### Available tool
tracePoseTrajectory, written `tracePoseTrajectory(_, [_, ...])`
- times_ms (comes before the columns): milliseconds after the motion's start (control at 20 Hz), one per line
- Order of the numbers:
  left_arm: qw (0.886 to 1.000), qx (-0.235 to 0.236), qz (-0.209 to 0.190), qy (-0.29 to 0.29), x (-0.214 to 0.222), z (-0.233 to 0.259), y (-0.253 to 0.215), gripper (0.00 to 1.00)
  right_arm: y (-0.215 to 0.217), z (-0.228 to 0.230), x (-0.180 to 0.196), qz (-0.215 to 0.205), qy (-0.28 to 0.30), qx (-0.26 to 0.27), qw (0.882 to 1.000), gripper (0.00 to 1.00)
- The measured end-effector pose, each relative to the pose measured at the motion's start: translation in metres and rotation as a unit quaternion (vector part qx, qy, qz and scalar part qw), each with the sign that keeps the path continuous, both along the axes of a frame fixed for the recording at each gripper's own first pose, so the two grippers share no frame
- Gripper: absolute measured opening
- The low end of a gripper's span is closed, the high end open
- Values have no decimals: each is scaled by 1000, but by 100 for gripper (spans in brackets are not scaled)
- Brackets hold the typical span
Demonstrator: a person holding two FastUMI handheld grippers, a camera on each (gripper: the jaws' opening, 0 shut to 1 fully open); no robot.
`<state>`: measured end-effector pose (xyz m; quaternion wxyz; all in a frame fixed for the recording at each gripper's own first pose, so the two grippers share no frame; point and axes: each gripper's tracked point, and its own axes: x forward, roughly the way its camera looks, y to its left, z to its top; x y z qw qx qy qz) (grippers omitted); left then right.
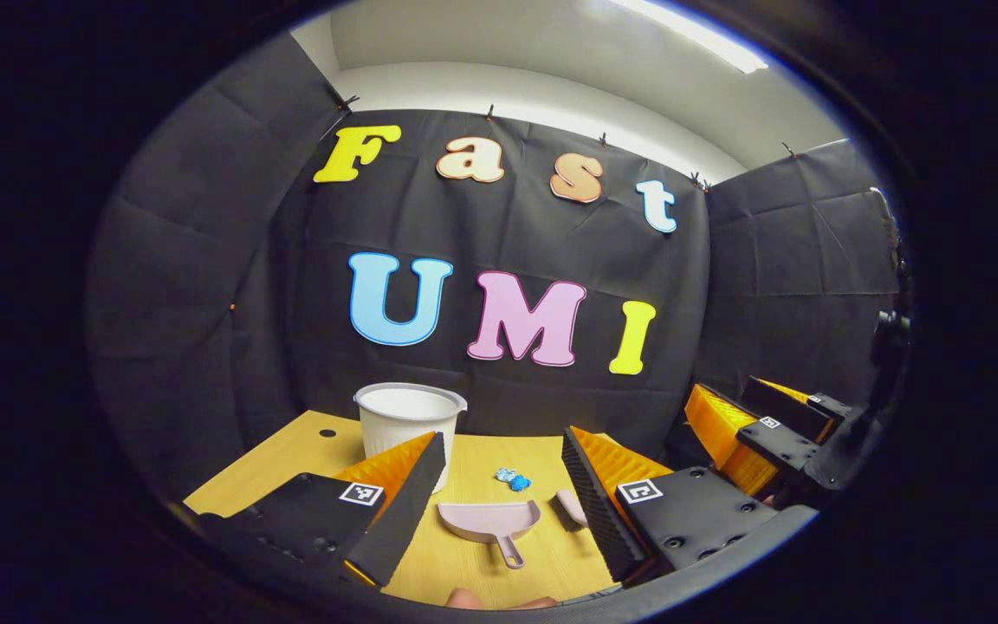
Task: Pick up the small broom and dustpan from the desktop, sweep the trash into the dustpan with the broom, and then empty the trash into the garbage bin.
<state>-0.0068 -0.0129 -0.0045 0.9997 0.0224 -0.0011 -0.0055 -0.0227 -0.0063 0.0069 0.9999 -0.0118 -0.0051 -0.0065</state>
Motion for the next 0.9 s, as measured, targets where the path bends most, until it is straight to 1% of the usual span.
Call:
tracePoseTrajectory(100, [1000, 1, 10, 4, 0, -4, 1, 80, -1, -12, -2, 4, 22, 2, 1000, 97])
tracePoseTrajectory(200, [1000, -3, 12, 5, -4, -6, -2, 80, -4, -13, -3, 4, 31, 1, 1000, 97])
tracePoseTrajectory(300, [1000, -7, 10, 8, -7, -10, -5, 82, -5, -11, -3, 6, 32, 3, 999, 97])
tracePoseTrajectory(400, [1000, -9, 20, 14, -6, -14, -2, 81, -4, -11, -6, 13, 29, -1, 999, 97])
tracePoseTrajectory(600, [999, -25, 24, 21, 0, -18, -6, 81, -3, -13, -1, 26, 31, -9, 999, 96])
tracePoseTrajectory(650, [999, -23, 28, 24, 2, -18, -5, 80, -3, -14, 1, 28, 31, -9, 999, 92])
tracePoseTrajectory(700, [999, -22, 29, 25, 3, -20, -5, 80, -2, -16, 3, 31, 34, -9, 999, 96])
tracePoseTrajectory(900, [999, -18, 33, 32, 14, -24, -6, 81, -1, -25, 15, 40, 45, -12, 998, 97])
